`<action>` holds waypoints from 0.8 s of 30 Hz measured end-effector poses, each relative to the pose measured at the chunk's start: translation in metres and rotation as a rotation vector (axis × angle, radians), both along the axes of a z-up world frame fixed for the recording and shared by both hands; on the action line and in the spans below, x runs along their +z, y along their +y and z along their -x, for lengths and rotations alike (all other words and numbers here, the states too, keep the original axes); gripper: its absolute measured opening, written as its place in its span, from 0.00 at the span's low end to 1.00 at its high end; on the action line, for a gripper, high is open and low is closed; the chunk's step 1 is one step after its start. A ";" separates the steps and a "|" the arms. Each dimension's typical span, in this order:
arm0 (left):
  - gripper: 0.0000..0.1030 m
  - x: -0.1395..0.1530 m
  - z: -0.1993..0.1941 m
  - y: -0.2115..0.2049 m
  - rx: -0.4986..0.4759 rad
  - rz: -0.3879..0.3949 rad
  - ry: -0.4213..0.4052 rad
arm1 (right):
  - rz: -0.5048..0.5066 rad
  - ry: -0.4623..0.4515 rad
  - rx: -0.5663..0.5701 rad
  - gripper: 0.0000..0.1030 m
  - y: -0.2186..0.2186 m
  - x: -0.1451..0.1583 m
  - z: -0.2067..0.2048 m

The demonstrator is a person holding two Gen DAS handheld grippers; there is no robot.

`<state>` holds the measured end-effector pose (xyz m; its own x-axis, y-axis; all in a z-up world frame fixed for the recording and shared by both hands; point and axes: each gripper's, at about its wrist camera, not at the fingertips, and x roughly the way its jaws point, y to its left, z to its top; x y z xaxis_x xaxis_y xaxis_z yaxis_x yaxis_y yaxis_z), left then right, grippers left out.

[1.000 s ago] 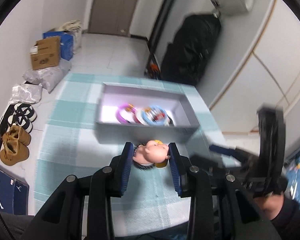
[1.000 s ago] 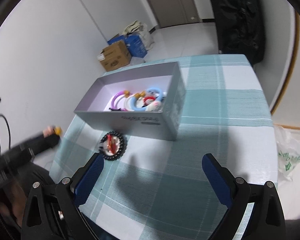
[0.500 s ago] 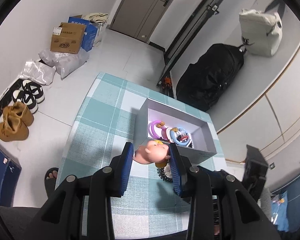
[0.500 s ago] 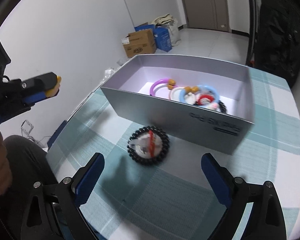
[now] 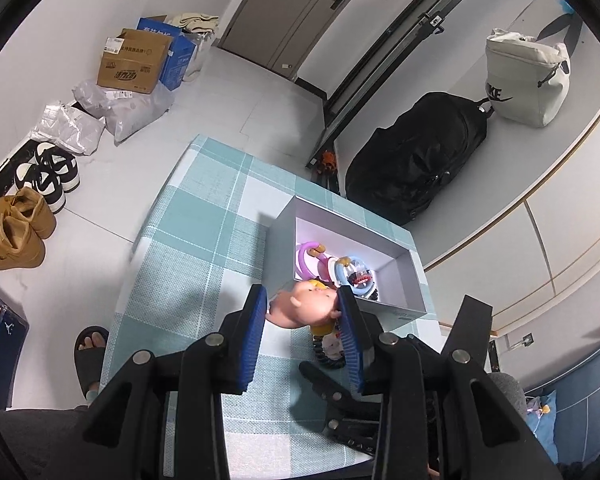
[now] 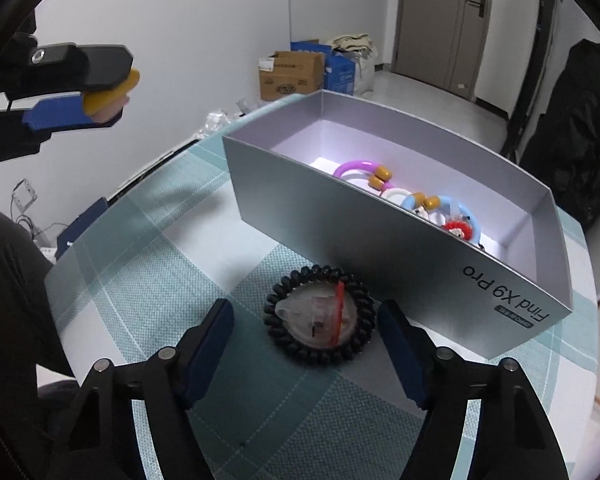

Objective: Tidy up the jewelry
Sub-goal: 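Lift the doll with the left tool while the right tool lowers onto the black bead bracelet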

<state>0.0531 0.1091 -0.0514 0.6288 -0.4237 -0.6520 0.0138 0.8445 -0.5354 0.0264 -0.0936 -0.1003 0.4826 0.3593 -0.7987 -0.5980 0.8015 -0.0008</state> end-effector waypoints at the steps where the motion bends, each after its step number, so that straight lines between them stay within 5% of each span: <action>1: 0.29 0.000 0.000 0.001 0.003 0.008 0.000 | 0.003 -0.003 -0.003 0.58 0.000 0.000 -0.001; 10: 0.29 0.001 -0.004 -0.007 -0.015 -0.002 0.002 | -0.019 -0.003 -0.004 0.44 -0.006 0.002 -0.004; 24: 0.29 -0.002 -0.004 -0.009 -0.012 -0.013 0.010 | -0.201 0.056 -0.021 0.43 -0.032 0.027 -0.004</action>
